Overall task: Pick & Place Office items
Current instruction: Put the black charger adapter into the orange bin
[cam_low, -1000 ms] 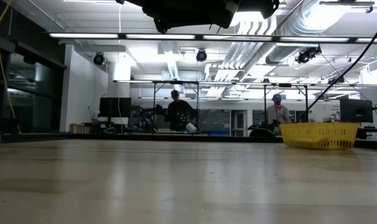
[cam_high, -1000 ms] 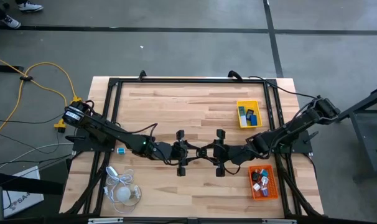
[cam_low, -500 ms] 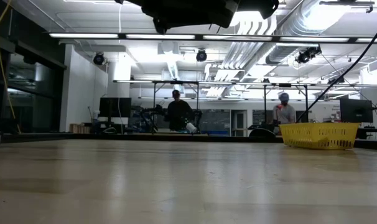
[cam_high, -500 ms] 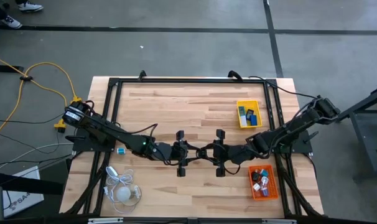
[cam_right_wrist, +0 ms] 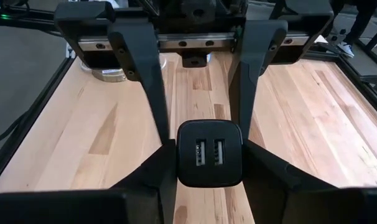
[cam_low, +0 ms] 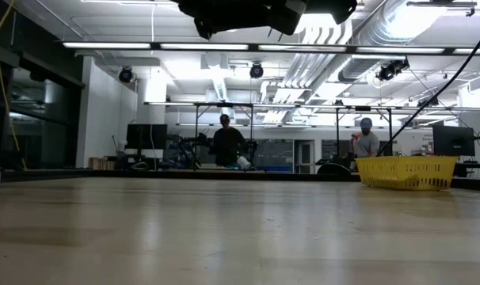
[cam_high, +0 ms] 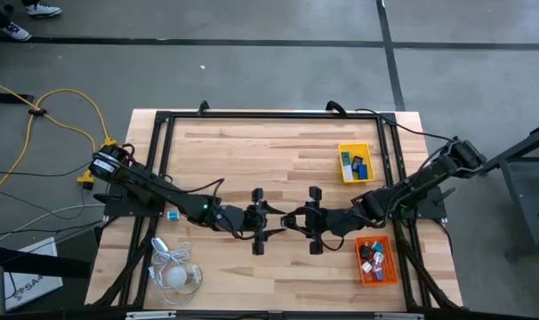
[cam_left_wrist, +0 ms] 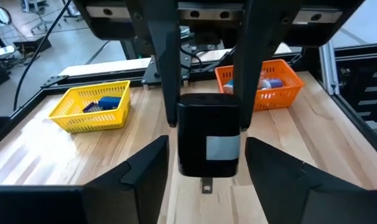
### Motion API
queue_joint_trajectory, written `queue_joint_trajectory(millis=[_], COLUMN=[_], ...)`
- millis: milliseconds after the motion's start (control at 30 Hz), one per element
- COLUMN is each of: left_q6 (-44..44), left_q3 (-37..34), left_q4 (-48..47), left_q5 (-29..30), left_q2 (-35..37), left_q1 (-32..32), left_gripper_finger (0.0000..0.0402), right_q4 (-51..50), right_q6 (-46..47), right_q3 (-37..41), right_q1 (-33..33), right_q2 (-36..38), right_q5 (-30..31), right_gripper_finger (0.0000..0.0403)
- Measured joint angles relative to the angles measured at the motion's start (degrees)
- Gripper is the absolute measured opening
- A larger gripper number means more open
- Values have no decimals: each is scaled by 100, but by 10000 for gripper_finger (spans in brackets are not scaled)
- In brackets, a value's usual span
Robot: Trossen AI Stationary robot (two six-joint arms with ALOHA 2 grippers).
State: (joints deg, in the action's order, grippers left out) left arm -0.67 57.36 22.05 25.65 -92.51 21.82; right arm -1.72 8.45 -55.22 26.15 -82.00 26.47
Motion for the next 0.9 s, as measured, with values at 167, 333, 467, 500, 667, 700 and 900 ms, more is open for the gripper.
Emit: queue_joint_trajectory(millis=[167,333,467,500,667,700,900], left_q6=[8,20,-28,-28,-42,-46,-116], left_q3=[0,0,0,0,2,0,0], left_q4=[47,43,34,33,27,27,25], left_q5=[-24,-24,-54,-71,-31,-24,-22], left_q2=[0,0,0,0,0,0,0], left_q1=[2,2,2,3,0,0,2], left_gripper_finger=[220,222,222,222,223,223,223], right_q4=[9,11,-32,-69,-522,-628,-1249], right_q6=[15,30,138,209,625,727,1506], right_q3=[0,0,0,0,0,0,0], right_q1=[0,29,163,206,475,524,798], right_q2=[0,0,0,0,0,0,116], right_q5=[-11,-9,11,37,282,361,557], right_gripper_finger=[134,133,133,133,133,133,134])
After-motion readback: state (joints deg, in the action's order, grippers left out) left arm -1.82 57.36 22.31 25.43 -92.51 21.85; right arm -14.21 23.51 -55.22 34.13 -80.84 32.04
